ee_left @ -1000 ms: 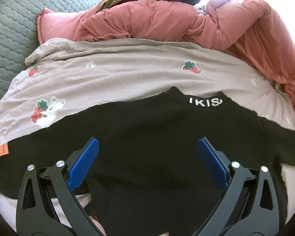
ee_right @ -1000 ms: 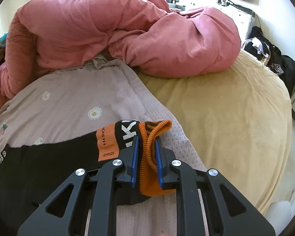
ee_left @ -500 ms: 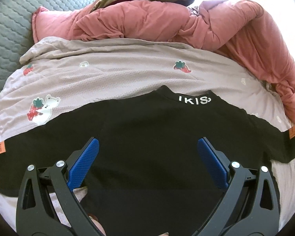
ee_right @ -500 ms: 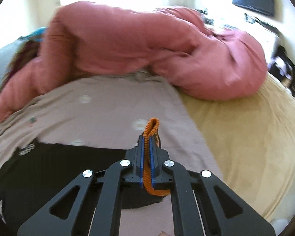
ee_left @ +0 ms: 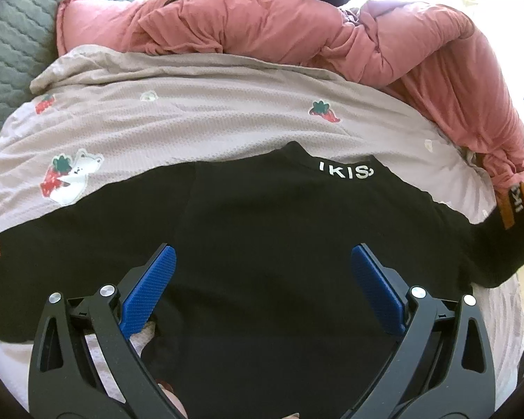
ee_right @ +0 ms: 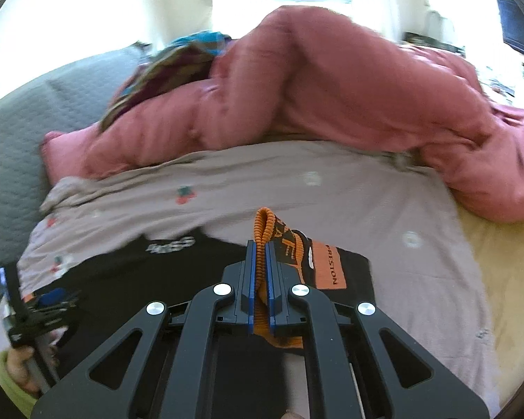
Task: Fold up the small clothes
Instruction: 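Carry the cuff with the right tool across the shirt back, then lower the cuff onto the shirt back and open the right tool, then move the left tool to the other orange cuff, then grasp the orange cuff with the left tool and fold it across the back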
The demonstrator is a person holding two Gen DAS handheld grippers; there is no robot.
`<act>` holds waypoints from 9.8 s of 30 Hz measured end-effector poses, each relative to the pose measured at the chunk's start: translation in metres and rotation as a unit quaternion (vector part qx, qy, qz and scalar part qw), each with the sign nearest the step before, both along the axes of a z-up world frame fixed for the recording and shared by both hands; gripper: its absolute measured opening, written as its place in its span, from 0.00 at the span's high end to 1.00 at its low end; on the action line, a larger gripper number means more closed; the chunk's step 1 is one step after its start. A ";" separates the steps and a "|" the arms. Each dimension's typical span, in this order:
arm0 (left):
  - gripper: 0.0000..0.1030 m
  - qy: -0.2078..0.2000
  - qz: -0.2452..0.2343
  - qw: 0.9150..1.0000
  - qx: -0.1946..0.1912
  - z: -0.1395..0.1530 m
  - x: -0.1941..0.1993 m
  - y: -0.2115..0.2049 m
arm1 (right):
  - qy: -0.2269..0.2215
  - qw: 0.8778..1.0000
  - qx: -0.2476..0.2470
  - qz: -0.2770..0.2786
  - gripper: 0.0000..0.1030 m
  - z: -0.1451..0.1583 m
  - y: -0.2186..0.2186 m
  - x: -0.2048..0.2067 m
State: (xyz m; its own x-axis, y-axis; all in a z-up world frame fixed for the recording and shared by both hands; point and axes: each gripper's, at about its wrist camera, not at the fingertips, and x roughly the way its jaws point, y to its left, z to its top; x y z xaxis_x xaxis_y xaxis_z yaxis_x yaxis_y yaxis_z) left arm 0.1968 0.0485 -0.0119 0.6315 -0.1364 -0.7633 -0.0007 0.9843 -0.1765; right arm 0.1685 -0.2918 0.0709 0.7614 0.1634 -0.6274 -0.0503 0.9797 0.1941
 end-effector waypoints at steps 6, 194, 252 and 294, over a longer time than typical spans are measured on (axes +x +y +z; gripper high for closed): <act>0.09 0.017 -0.001 0.999 -0.031 -0.008 0.002 0.011 | 0.014 0.998 0.016 0.062 0.96 -0.007 0.059 0.023; 0.09 -0.034 0.210 0.977 0.013 0.020 -0.116 0.193 | 0.010 0.977 -0.042 0.210 0.05 -0.050 0.233 -0.028; 0.93 -0.060 0.265 0.962 -0.008 -0.006 -0.120 0.264 | 0.048 0.963 -0.035 0.263 0.05 -0.097 0.305 -0.021; 0.76 -0.070 -0.103 0.985 -0.124 0.028 -0.072 0.023 | 0.048 0.992 0.031 0.110 0.05 -0.103 0.120 -0.021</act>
State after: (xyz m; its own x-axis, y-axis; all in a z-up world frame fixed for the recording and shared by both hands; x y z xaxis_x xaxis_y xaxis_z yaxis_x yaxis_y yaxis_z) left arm 0.1246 0.0715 0.0163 0.6683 -0.4427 -0.5977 0.2353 0.8882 -0.3947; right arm 0.1474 -0.1716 -0.0317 0.6400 0.3593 -0.6792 -0.2394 0.9332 0.2681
